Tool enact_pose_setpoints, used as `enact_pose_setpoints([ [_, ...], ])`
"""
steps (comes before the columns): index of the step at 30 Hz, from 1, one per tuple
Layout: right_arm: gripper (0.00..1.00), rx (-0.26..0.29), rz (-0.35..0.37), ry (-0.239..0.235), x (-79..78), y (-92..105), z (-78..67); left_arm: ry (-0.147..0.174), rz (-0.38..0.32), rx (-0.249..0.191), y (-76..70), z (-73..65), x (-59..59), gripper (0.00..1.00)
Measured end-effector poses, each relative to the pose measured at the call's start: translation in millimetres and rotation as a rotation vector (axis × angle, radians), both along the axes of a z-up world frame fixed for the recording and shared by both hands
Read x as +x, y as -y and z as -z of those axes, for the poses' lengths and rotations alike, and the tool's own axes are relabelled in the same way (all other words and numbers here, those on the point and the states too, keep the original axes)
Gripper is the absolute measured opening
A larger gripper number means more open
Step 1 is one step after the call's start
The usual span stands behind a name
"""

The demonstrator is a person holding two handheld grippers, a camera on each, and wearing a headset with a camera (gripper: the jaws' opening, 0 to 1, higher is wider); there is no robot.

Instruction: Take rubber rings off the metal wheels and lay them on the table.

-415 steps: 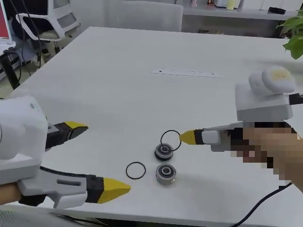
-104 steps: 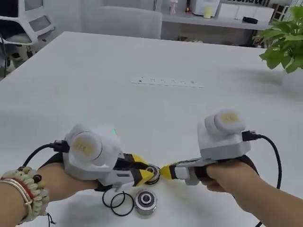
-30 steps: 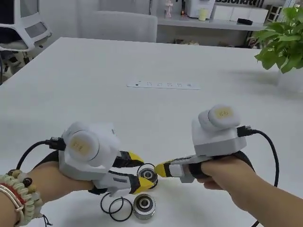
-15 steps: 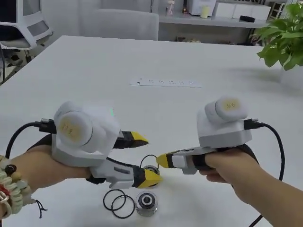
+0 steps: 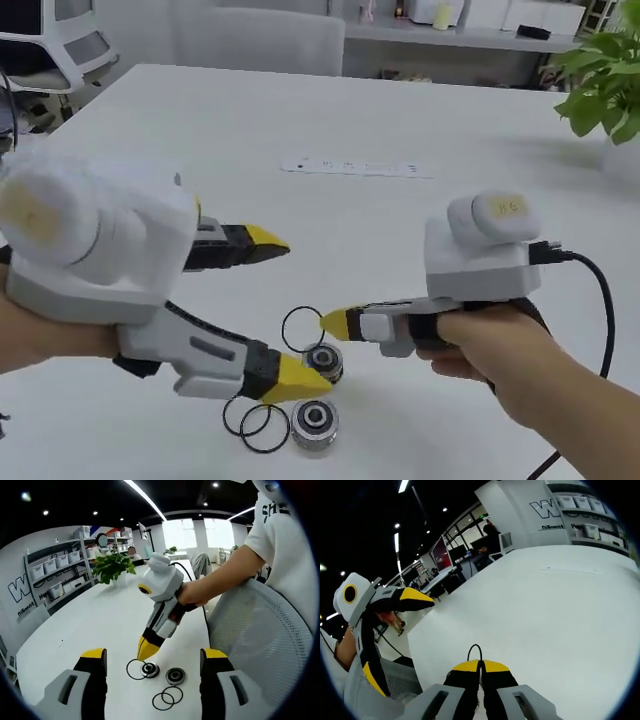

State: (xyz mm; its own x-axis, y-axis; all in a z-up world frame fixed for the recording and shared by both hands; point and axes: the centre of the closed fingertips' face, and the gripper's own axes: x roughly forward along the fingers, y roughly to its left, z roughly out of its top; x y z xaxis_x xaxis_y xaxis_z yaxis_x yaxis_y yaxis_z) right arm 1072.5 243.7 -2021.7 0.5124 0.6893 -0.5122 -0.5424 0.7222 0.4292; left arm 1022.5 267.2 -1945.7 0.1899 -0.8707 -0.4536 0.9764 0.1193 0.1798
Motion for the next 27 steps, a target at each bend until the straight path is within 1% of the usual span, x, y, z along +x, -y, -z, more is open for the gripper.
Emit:
enact_pose_setpoints([
  [1,0.0,0.011,-0.005,-0.002,-1.2,-2.7,-1.5,-0.003,-0.007,-0.001,-2.4,-0.5,-0.1,0.75],
  [2,0.0,0.014,-0.01,-0.004,-1.8,-4.1,-1.8,-0.006,-0.023,-0.003,-8.8,-1.6,-0.4,0.76],
  [3,0.0,0.015,-0.017,-0.004,-2.5,-6.2,-2.0,-0.004,-0.042,0.001,-16.2,-2.3,-0.3,0.76],
  [7,0.0,0.01,-0.043,-0.002,-6.8,-13.2,-2.4,0.002,-0.088,0.001,-35.9,-5.3,-1.7,0.75],
  [11,0.0,0.004,-0.07,0.004,-11.1,-19.0,-4.0,0.005,-0.117,-0.003,-46.8,-6.8,-3.8,0.75],
  [12,0.0,0.002,-0.076,0.006,-12.0,-20.3,-4.3,0.006,-0.132,-0.004,-52.7,-6.4,-5.0,0.76],
  [13,0.0,0.001,-0.082,0.007,-12.4,-21.3,-4.0,0.005,-0.142,-0.005,-55.4,-5.9,-5.2,0.76],
  [17,0.0,-0.004,-0.113,0.011,-17.0,-28.1,-4.0,-0.012,-0.178,0.0,-68.3,1.6,-8.6,0.76],
  [19,0.0,-0.009,-0.128,0.01,-19.8,-31.1,-3.3,-0.034,-0.209,0.009,-75.6,8.2,-10.3,0.76],
  [21,0.0,-0.015,-0.141,0.009,-21.8,-33.2,-1.8,-0.043,-0.22,0.017,-80.0,13.7,-13.9,0.77],
  [24,0.0,-0.023,-0.161,0.004,-26.0,-37.0,1.3,-0.059,-0.238,0.007,-82.4,17.9,-18.3,0.77],
  [27,0.0,-0.035,-0.182,0.0,-29.9,-40.4,4.9,-0.079,-0.247,0.0,-82.4,24.4,-25.3,0.77],
])
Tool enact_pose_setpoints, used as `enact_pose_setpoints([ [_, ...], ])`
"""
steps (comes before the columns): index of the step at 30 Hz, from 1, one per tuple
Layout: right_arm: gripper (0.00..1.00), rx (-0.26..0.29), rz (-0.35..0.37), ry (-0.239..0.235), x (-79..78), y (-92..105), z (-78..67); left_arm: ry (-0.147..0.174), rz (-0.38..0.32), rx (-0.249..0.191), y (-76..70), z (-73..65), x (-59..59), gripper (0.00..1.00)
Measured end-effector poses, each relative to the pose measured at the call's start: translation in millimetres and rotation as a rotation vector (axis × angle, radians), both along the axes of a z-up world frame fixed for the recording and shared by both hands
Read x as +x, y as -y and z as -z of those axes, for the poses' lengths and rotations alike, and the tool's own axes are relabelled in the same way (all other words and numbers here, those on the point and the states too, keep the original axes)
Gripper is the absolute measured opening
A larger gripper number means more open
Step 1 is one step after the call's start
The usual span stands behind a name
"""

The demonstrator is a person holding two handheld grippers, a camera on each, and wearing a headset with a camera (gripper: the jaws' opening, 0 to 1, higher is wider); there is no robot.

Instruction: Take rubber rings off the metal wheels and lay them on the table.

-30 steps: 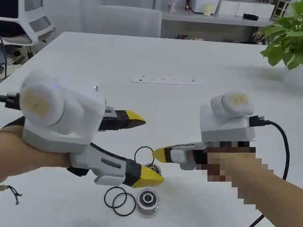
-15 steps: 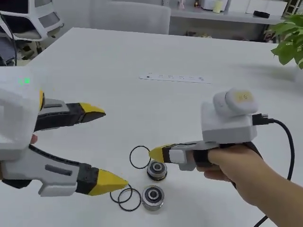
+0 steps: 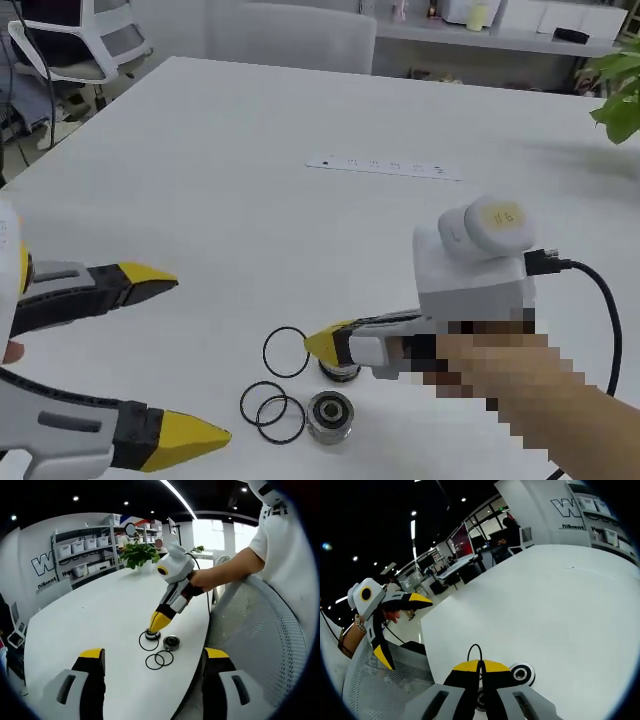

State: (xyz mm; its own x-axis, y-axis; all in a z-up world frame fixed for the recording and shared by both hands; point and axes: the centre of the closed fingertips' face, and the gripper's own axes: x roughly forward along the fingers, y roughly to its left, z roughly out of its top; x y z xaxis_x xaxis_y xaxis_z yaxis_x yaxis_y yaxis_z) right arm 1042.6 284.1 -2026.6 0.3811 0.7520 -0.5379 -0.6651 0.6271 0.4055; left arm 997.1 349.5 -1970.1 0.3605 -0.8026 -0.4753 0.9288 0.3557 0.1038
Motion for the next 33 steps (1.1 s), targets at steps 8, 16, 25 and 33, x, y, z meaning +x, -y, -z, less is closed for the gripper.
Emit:
enact_pose_setpoints([
  [8,0.0,-0.024,-0.04,-0.018,-7.9,-5.3,10.0,-0.038,-0.027,0.003,-5.8,14.5,-8.7,0.77],
  [16,0.0,-0.045,-0.063,-0.032,-14.2,-7.6,18.3,-0.071,-0.058,0.02,-11.8,26.8,-9.0,0.75],
  [25,0.0,-0.06,-0.088,-0.039,-19.6,-10.8,23.2,-0.078,-0.095,0.029,-15.7,32.1,-3.0,0.74],
  [33,0.0,-0.076,-0.103,-0.046,-22.9,-12.8,30.2,-0.099,-0.087,0.049,-13.9,38.1,-6.6,0.74],
])
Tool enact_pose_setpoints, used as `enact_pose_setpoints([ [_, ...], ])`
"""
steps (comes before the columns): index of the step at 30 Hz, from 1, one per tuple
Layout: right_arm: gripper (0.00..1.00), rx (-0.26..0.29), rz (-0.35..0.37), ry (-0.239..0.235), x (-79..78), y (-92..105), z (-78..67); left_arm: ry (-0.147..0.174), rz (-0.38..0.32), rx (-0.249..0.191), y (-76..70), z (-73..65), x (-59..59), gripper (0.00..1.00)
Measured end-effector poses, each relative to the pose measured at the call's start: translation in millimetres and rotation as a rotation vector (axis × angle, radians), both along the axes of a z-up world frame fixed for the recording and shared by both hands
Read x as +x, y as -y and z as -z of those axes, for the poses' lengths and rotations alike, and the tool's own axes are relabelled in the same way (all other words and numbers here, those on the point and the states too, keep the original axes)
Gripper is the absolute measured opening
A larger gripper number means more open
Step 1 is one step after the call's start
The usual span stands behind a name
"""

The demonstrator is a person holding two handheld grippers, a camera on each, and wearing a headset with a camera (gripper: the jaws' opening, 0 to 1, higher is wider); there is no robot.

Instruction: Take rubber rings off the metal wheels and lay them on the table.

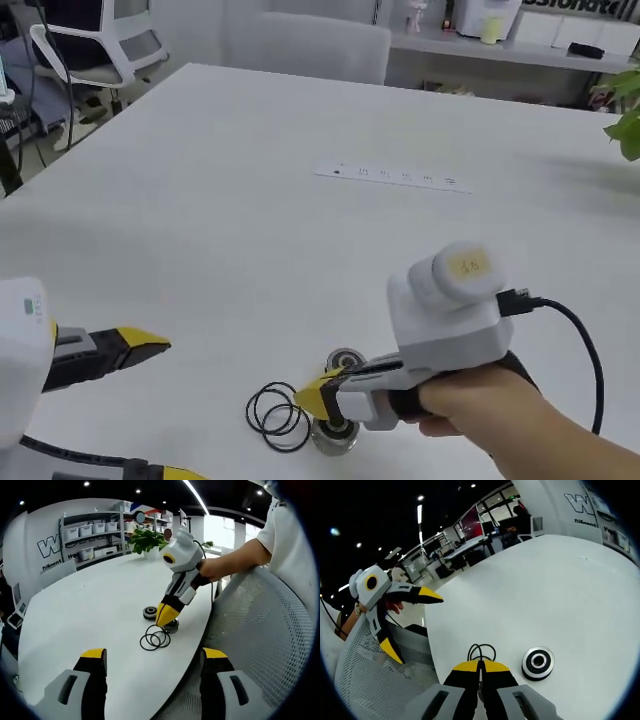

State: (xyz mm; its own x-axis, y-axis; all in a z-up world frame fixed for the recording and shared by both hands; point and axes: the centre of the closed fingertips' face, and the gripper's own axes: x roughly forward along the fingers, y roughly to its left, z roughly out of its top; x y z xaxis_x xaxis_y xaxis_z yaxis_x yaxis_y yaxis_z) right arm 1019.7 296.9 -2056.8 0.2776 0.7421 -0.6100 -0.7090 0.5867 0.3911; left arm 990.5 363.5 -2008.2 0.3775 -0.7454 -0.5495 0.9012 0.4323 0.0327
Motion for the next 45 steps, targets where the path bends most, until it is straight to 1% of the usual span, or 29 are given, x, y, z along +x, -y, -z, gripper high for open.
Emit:
enact_pose_setpoints([
  [4,0.0,-0.014,0.001,0.004,0.8,0.6,2.9,-0.006,-0.001,-0.003,0.4,0.7,-0.3,0.74],
  [10,0.0,-0.029,-0.003,0.012,1.3,2.0,6.3,-0.011,0.0,0.015,-0.9,4.3,-0.2,0.73],
  [12,0.0,-0.034,-0.002,0.026,2.5,2.2,6.5,-0.011,-0.004,0.008,-0.9,3.8,0.5,0.73],
  [14,0.0,-0.032,-0.006,0.027,2.1,1.3,6.8,-0.016,-0.006,0.003,-0.7,3.9,0.4,0.73],
  [16,0.0,-0.048,-0.013,0.045,2.5,1.6,8.6,-0.018,-0.005,0.007,-1.0,4.8,0.1,0.73],
  [18,0.0,-0.069,-0.022,0.076,3.6,2.2,9.4,-0.016,-0.004,0.012,-1.4,5.5,0.2,0.72],
  [23,0.0,-0.086,-0.033,0.101,4.9,2.0,10.1,-0.016,-0.007,0.016,-1.9,6.2,0.5,0.72],
  [25,0.0,-0.104,-0.041,0.113,4.8,2.9,11.7,-0.015,-0.006,0.016,-1.8,6.2,0.5,0.72],
  [37,0.04,-0.128,-0.059,0.14,6.0,4.1,14.2,-0.017,-0.014,0.021,-2.9,7.2,1.0,0.71],
  [39,0.04,-0.135,-0.061,0.166,8.7,4.8,12.0,-0.018,-0.014,0.021,-2.9,7.3,0.9,0.71],
  [43,0.05,-0.121,-0.044,0.165,12.2,6.9,8.5,-0.017,-0.017,0.02,-3.2,6.9,1.3,0.71],
  [45,0.05,-0.119,-0.034,0.172,14.8,8.8,6.3,-0.017,-0.017,0.02,-3.2,6.9,1.1,0.71],
])
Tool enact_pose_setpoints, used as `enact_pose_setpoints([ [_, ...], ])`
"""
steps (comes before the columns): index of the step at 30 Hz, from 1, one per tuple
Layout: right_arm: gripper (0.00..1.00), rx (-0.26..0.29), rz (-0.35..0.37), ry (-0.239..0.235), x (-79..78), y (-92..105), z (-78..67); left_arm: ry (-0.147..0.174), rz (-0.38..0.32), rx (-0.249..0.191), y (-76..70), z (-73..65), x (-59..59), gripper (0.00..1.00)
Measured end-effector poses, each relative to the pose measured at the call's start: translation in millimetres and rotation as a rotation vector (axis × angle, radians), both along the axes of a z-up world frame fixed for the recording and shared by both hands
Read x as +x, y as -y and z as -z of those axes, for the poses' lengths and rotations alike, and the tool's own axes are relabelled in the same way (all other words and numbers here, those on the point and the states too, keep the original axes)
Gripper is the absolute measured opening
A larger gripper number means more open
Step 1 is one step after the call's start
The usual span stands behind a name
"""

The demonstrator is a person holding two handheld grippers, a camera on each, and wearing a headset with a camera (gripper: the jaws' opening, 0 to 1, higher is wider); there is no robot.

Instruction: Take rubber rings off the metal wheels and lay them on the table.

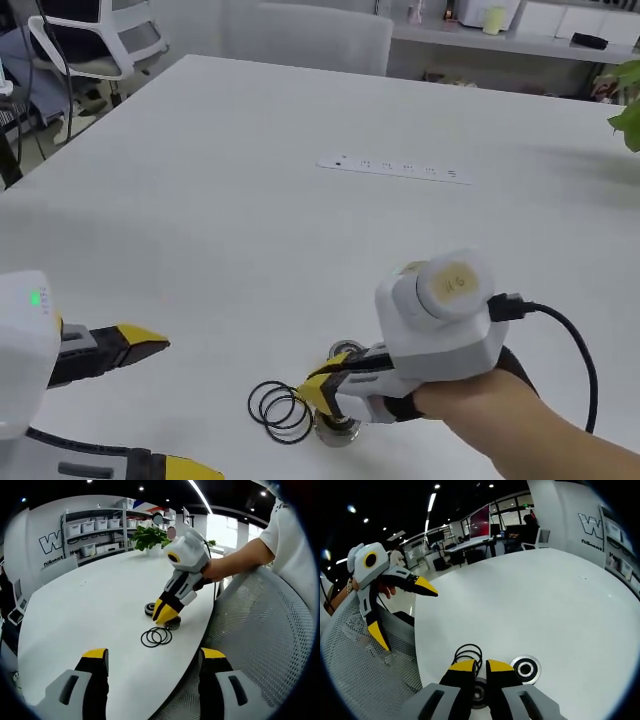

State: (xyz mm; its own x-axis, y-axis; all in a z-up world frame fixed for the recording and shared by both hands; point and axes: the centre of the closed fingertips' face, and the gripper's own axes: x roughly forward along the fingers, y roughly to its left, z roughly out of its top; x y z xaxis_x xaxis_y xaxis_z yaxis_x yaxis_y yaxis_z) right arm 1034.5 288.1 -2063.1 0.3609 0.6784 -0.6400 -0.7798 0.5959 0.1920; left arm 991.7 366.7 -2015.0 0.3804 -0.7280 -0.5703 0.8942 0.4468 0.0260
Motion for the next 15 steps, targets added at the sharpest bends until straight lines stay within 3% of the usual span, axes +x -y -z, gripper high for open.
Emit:
enact_pose_setpoints([
  [15,0.09,0.073,0.096,0.067,29.8,22.8,-35.5,0.002,0.007,0.005,0.0,0.1,-0.8,0.71],
])
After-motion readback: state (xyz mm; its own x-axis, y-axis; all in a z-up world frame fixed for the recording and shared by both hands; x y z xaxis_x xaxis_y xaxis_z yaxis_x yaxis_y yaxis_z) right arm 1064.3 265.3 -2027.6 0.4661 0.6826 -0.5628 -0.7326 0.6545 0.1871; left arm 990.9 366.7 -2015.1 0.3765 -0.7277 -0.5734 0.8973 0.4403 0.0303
